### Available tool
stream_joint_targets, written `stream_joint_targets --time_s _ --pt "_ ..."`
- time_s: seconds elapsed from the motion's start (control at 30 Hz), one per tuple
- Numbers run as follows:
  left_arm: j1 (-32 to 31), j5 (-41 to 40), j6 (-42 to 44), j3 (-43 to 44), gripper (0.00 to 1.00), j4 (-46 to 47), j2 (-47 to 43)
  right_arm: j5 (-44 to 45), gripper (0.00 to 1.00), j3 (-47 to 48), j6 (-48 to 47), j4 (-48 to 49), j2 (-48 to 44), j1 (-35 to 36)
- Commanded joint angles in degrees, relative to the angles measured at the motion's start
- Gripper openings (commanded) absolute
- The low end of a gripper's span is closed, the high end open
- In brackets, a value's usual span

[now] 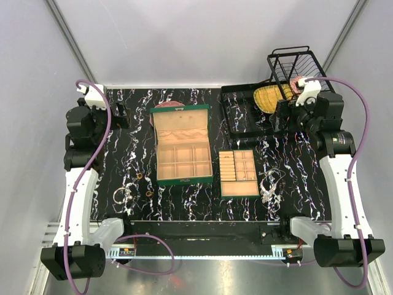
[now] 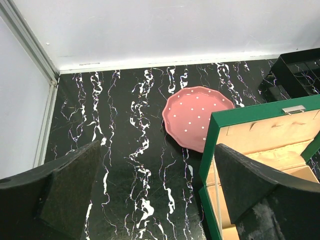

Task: Organize the mixed jewelry

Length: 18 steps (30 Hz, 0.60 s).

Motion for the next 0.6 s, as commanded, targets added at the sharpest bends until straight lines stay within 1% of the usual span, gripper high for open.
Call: stream_joint_targets --time_s 0.0,0.2,0.37,0.57 --pt "0.0 1.5 0.0 -0.5 0.99 1.9 -0.9 -1.6 1.00 -0.5 -0.8 1.0 -1.1 0.1" --pt "0.0 2.0 0.5 -0.8 0.99 1.2 -1.0 -2.5 1.00 -1.0 -1.8 0.3 -0.4 0.3" --pt "0.0 3.1 2.3 -0.9 0.99 -1.9 -1.5 -1.1 1.00 -1.4 -4.6 -3.7 0.6 0.1" --pt "0.0 7.4 5.9 -2.0 0.99 -6.0 -1.4 1.6 1.00 -3.4 -10.5 -10.0 0.3 0.1"
